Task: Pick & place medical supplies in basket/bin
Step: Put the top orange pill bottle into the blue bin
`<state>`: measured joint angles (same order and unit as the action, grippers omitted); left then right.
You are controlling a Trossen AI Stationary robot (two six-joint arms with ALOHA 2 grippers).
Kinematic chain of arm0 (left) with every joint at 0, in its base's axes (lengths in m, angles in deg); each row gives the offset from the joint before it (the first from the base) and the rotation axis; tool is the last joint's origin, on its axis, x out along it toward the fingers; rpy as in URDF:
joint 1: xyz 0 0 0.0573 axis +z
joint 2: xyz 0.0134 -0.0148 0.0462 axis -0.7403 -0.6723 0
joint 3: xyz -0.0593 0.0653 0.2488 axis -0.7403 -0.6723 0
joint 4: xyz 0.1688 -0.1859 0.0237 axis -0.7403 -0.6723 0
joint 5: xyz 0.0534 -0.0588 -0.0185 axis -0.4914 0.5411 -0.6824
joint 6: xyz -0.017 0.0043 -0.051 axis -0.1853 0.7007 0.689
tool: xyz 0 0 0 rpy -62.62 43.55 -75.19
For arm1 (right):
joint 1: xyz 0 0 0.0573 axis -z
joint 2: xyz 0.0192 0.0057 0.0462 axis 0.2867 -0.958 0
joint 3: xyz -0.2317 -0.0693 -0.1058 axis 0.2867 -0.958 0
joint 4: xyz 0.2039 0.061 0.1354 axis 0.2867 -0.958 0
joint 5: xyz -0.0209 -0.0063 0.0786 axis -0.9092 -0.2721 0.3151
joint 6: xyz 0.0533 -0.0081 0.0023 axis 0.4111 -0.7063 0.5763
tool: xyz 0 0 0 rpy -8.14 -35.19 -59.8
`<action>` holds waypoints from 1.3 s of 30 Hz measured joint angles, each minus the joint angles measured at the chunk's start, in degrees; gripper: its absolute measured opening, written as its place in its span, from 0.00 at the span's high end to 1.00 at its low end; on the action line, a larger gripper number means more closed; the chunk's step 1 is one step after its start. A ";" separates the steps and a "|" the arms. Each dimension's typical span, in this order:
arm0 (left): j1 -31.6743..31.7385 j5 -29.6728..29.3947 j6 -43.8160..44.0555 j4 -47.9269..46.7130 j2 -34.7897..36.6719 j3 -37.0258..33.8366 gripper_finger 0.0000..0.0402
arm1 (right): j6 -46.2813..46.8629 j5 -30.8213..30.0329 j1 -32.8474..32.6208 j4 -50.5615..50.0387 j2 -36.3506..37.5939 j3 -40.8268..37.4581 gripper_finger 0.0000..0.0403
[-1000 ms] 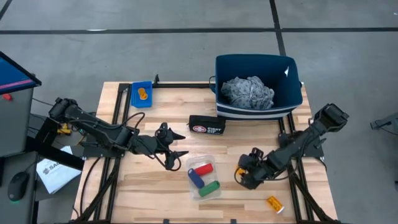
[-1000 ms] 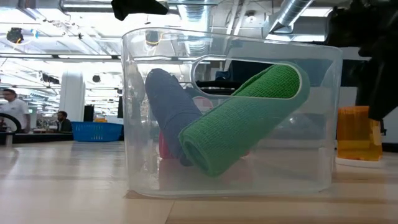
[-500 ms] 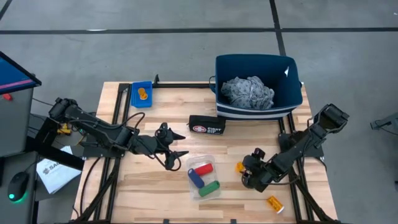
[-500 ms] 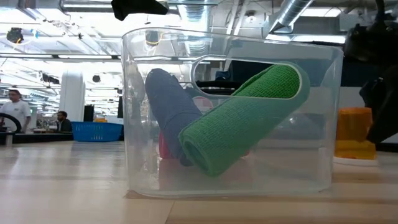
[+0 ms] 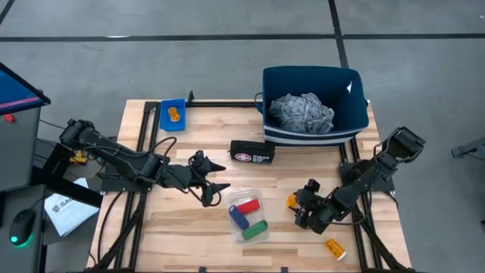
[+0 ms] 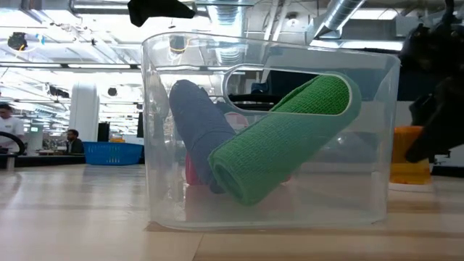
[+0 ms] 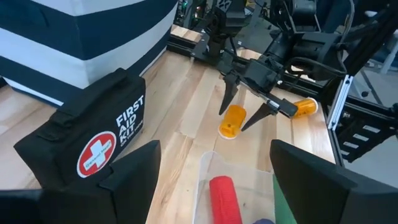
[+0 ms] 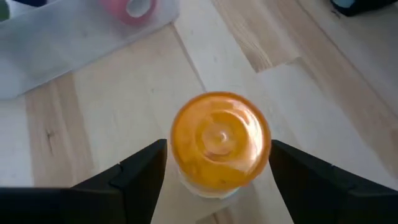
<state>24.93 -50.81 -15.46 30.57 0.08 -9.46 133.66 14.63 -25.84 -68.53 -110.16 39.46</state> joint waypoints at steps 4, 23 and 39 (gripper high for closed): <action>0.00 0.64 0.27 0.46 0.00 0.00 0.27 | -0.68 -0.12 0.39 -0.02 0.00 0.00 0.32; -0.04 0.73 0.29 0.55 0.00 0.00 0.27 | -1.33 1.85 0.32 0.98 0.04 0.11 0.57; 0.00 2.21 -7.11 3.04 -0.24 0.09 0.27 | -23.28 2.17 7.70 -0.45 9.21 11.10 0.57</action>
<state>24.93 -48.60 -22.57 33.60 -0.17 -9.37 110.37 16.80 -18.14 -68.98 -100.95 50.56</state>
